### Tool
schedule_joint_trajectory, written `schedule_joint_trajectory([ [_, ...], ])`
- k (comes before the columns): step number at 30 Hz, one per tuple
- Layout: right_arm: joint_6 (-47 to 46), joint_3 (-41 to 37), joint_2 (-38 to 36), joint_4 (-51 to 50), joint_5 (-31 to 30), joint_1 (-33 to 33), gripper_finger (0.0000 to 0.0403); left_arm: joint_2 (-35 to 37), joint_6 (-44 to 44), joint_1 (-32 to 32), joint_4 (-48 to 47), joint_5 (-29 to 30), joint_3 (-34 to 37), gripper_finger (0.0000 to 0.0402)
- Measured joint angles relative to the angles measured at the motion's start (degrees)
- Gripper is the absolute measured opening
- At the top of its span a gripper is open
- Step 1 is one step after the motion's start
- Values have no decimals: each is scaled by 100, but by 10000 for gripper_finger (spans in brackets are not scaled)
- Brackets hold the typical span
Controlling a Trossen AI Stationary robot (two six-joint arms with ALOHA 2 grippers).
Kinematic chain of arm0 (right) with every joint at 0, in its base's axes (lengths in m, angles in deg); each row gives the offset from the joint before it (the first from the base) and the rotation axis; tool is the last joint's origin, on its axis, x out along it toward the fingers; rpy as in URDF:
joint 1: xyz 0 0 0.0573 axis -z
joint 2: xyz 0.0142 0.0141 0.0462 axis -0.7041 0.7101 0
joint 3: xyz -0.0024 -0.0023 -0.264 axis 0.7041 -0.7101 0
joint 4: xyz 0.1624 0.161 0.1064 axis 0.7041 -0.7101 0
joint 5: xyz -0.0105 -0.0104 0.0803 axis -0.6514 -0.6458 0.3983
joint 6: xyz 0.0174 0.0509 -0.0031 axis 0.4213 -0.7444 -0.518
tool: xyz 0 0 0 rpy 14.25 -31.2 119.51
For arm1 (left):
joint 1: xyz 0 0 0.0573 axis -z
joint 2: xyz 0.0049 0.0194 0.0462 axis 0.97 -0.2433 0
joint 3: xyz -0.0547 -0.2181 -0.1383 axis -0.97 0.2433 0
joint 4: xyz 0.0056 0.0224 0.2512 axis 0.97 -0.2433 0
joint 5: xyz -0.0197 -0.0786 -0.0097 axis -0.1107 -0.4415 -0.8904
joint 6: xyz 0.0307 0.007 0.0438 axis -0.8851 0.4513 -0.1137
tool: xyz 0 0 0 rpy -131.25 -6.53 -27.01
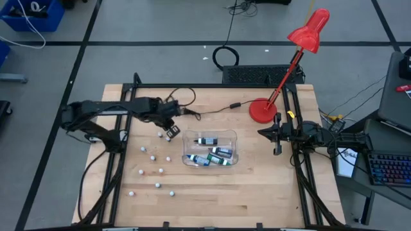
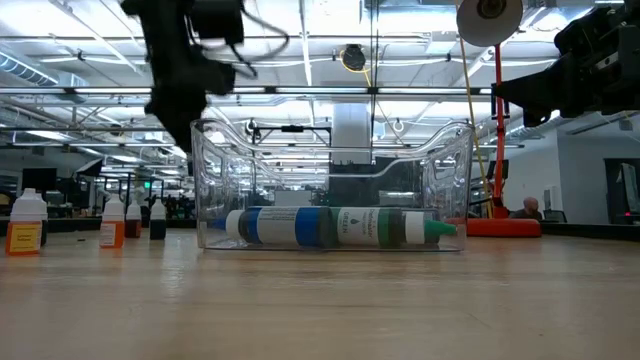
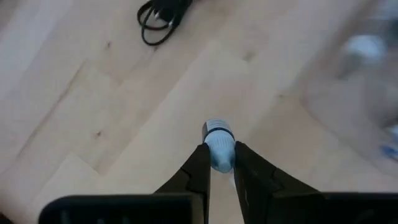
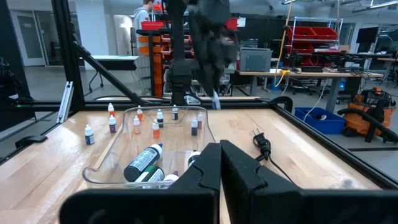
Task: Pick & Place food coloring
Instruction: Put the small black food coloring bottle into the transparent bin
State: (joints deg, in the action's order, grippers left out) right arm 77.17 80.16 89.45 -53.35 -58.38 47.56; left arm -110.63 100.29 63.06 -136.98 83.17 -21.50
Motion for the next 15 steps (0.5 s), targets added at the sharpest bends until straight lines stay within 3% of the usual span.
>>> schedule_joint_trajectory([
  [6,0,-1,1,2,0,-1,0,112,450,808,-976,273,-1345,50],
  [11,2,-2,2,2,0,0,0,-641,393,1470,-1720,571,-2809,50],
  [15,0,-2,21,15,-4,0,0,-1361,-79,1769,-1744,413,-3603,50],
])
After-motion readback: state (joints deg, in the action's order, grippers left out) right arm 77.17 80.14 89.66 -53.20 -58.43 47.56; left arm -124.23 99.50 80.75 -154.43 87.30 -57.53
